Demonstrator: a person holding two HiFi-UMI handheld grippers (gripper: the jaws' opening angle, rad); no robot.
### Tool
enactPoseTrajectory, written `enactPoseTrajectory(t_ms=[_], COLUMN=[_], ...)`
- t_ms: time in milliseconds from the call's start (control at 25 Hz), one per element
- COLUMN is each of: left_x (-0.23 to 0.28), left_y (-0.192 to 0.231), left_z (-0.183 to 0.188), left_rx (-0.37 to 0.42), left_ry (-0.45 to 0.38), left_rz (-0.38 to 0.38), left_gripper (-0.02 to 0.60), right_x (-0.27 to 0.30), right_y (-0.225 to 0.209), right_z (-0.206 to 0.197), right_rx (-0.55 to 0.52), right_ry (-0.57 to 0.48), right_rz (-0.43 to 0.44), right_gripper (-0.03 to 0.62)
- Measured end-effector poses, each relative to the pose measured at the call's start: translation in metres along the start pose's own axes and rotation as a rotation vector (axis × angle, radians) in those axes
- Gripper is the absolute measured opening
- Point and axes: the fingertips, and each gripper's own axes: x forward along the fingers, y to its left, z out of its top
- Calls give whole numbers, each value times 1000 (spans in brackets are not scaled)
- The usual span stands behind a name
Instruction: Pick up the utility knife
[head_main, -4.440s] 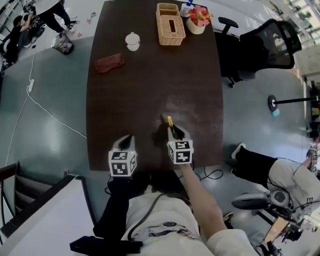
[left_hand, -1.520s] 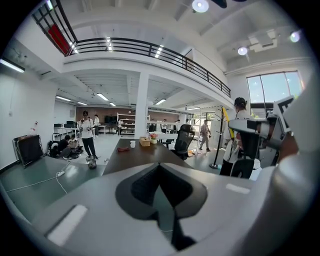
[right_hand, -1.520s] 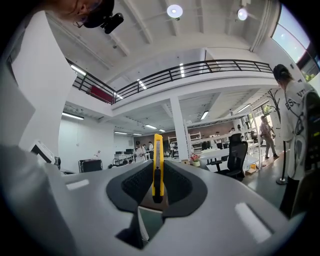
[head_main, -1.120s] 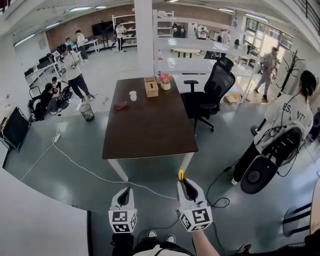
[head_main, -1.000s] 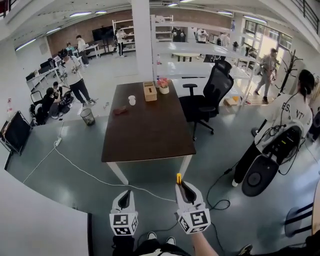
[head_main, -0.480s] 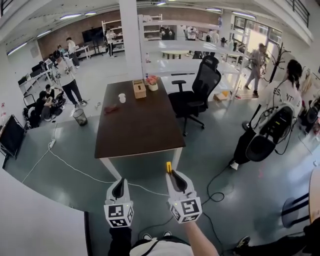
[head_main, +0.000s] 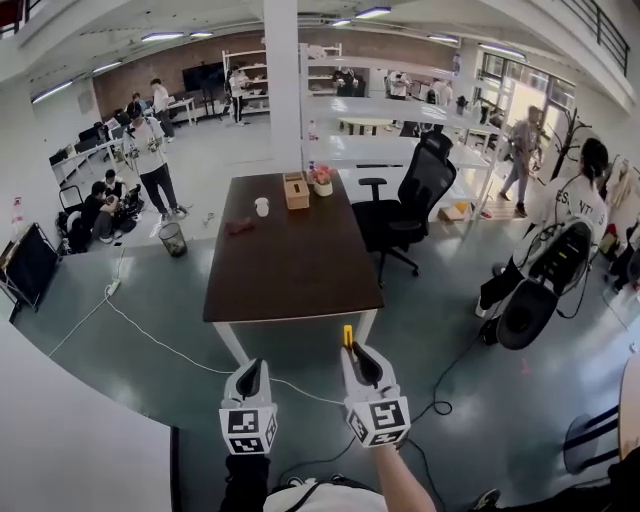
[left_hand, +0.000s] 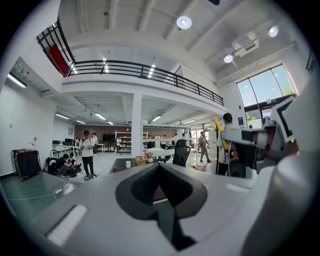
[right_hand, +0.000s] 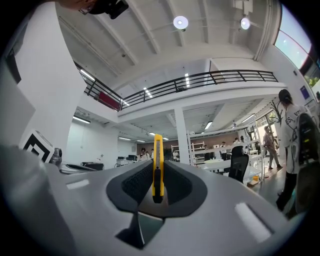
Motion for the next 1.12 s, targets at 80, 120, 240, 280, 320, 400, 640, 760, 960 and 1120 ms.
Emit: enactPoseTrajectory(t_ms=[80, 120, 240, 280, 320, 400, 640, 760, 960, 1120], left_x=[0, 1, 0, 0, 0, 2, 7, 7, 4, 3], left_y=[1, 2, 2, 2, 3, 3, 2, 3, 4, 6], left_z=[-1, 0, 3, 4, 4, 4, 7, 6, 5, 4], left_rx=[-1, -1, 0, 0, -1, -1, -2, -2, -2, -4], left_ry=[0, -1, -6, -6, -6, -7, -8, -3, -2, -3], left_rz=[-2, -3, -9, -11, -12, -16, -24, -26, -27, -26], left_gripper=[-2, -2, -2, -1, -1, -2, -2, -2, -2, -2], right_x=[1, 1, 1, 1, 1, 2, 5, 6, 4, 3], right_y=[1, 2, 2, 2, 2, 2, 2, 3, 4, 7], right_z=[0, 1, 3, 3, 3, 2, 3, 3, 2, 0], right_rx=[-1, -4, -7, -4, -2, -6, -8, -5, -7, -6], right_ry=[0, -2, 1, 2, 3, 5, 7, 10, 12, 14], right_rz=[1, -1, -8, -10, -11, -13, -9, -10, -11, -12], right_gripper=[63, 63, 63, 63, 63, 61, 61, 61, 61, 61])
